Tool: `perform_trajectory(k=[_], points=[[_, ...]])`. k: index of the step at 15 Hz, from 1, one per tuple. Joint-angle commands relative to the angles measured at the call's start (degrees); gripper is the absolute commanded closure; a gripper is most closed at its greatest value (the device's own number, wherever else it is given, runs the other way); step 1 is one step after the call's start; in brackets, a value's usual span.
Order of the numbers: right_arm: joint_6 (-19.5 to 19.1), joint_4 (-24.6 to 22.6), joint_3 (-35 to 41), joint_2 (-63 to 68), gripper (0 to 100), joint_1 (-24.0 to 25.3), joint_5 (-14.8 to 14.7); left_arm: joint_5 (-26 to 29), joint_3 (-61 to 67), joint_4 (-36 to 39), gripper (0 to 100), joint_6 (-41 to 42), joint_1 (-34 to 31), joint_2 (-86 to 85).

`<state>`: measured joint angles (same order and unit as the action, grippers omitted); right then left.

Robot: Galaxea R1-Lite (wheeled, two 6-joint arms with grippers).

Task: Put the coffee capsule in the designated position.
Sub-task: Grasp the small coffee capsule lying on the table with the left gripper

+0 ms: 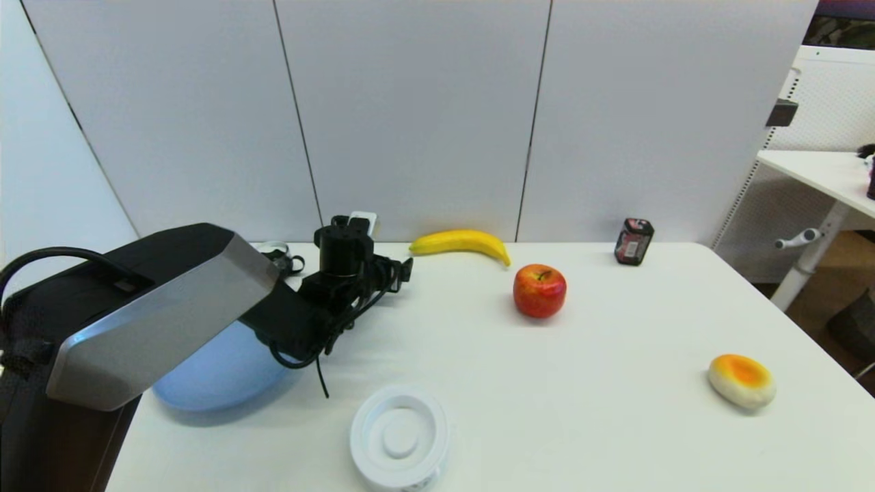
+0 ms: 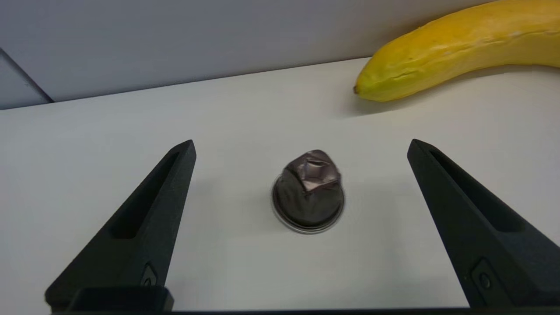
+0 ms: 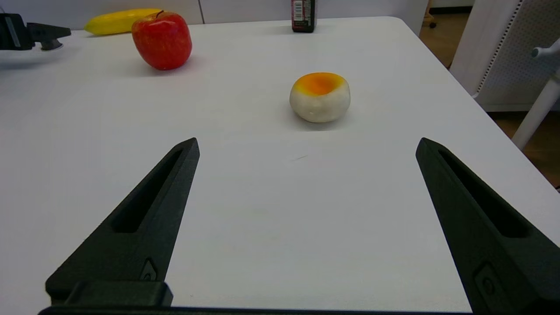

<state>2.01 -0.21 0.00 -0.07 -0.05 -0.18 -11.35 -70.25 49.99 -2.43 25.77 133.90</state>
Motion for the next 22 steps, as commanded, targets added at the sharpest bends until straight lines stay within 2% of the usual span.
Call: perform_trajectory(k=[1, 5, 22], points=[[0.0, -0.1, 0.0, 0.1, 0, 0.0, 0.0, 0.2, -1.9, -0.5, 0, 1.4, -0.7, 0.4], [0.0, 0.0, 0.0, 0.1, 0, 0.0, 0.0, 0.1, -3.8, -2.7, 0, 2.8, -1.4, 0.3], [0.0, 0.0, 0.0, 0.1, 0, 0.0, 0.0, 0.1, -4.9, -3.1, 0, 2.0, -1.9, 2.6]])
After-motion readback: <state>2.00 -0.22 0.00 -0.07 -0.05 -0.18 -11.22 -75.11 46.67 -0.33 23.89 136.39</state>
